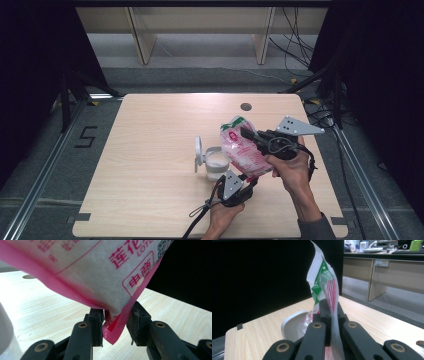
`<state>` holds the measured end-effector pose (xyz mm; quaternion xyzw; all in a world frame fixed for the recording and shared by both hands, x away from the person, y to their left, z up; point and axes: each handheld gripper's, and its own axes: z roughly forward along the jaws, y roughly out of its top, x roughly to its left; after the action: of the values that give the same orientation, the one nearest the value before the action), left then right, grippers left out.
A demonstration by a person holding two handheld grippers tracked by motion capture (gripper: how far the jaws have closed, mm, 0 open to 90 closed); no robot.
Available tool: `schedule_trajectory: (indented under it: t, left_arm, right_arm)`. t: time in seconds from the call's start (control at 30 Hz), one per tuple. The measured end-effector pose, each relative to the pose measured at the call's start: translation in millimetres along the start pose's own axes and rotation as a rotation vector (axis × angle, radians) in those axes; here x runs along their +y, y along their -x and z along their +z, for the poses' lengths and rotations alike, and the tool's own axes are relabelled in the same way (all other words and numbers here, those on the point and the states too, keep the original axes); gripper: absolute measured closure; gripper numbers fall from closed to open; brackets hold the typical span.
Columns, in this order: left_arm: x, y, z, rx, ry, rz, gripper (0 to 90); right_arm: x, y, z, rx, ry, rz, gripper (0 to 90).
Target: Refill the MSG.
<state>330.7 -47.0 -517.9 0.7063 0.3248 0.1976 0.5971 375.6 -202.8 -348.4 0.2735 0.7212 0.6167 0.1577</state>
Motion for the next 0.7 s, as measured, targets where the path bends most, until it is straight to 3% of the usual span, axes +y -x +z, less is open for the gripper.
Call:
schedule_trajectory:
  t: [0.07,0.13,0.2,0.23,0.4,0.43,0.57,0.6,0.7]
  left_arm:
    - [1.0,0.7,-1.2,-0.005,-0.007,-0.009,63.9]
    - [2.7,1.6,-3.5,-0.016,-0.01,-0.008,63.5]
    - [3.6,2.4,-6.6,-0.019,-0.03,-0.005,62.2]
    - [4.0,2.7,-8.6,-0.02,-0.039,0.002,61.6]
    - [3.4,2.2,-15.8,-0.047,-0.063,0.027,58.9]
    - [3.2,2.8,-18.2,-0.033,-0.075,0.026,58.5]
    - [3.2,1.1,-23.7,-0.052,-0.067,0.017,56.7]
    - [3.0,2.5,-24.1,-0.067,-0.055,-0.01,56.5]
    - [3.7,1.0,-27.8,-0.05,-0.058,-0.004,55.8]
  right_arm:
    - [0.6,2.9,-1.6,-0.012,0.006,-0.026,90.0]
    - [0.1,2.0,-3.8,-0.008,0.009,0.012,90.0]
    - [0.6,5.4,-6.0,-0.004,0.029,0.003,90.0]
    - [0.3,5.4,-6.6,0.002,0.034,0.023,90.0]
    - [-0.7,7.2,-10.2,-0.005,0.031,0.026,90.0]
    - [-0.9,7.3,-10.0,-0.004,0.032,0.026,90.0]
    - [-2.0,6.5,-11.4,-0.017,0.03,0.026,90.0]
    - [-2.2,7.3,-11.3,-0.016,0.033,0.023,90.0]
    - [-2.9,7.8,-12.3,-0.016,0.037,0.015,90.0]
